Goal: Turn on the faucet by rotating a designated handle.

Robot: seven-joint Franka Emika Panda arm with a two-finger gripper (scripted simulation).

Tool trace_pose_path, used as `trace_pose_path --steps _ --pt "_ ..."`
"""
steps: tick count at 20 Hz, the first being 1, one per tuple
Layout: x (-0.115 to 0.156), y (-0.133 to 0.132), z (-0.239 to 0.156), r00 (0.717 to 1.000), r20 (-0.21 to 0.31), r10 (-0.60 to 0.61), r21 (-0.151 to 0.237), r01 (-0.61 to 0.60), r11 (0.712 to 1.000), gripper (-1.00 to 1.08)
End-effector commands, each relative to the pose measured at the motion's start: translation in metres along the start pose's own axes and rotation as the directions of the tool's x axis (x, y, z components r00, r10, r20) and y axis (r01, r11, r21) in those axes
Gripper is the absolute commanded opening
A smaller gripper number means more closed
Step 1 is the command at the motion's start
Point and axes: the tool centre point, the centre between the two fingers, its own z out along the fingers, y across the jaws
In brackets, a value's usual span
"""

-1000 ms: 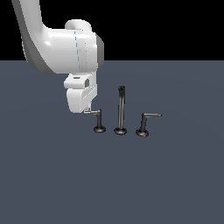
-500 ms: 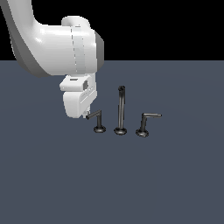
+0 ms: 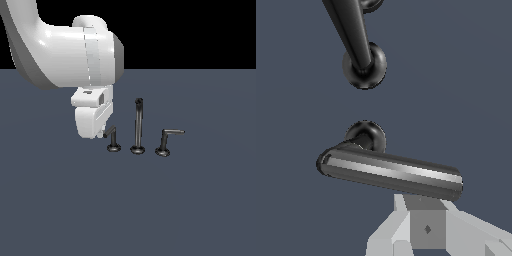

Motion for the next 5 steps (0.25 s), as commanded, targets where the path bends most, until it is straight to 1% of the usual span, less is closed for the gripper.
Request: trace_pose_path --steps 1,5 --pt "0.0157 0.0071 -0.0002 1.000 -0.007 0.011 -0.007 -0.011 1.000 -1.00" --pt "0.0248 0.0142 -0.0003 1.000 -0.008 0.009 -0.010 -0.009 1.000 -1.00"
